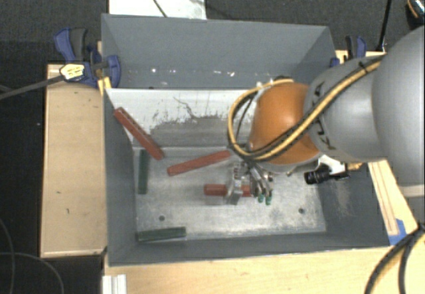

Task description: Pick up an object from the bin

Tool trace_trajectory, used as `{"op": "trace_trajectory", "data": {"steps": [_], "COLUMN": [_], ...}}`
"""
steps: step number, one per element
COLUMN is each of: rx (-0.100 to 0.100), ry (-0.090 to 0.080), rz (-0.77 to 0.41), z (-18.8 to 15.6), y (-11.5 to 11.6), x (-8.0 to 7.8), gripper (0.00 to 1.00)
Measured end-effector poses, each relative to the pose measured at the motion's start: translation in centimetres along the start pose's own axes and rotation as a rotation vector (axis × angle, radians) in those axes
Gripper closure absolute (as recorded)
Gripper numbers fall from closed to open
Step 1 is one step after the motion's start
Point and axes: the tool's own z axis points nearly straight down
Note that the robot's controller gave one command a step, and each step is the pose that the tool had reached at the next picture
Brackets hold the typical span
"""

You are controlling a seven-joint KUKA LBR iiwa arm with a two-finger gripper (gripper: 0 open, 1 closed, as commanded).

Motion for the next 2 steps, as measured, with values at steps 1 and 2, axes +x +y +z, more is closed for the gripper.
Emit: {"op": "trace_trajectory", "data": {"steps": [1,2], "rx": [-0.005,-0.002], "ry": [-0.003,0.004], "rz": [-0.019,-0.012], "z": [-12.31,-11.85], "y": [1.84,1.73], "x": [1.79,1.86], "gripper": [1.0,1.0]}}
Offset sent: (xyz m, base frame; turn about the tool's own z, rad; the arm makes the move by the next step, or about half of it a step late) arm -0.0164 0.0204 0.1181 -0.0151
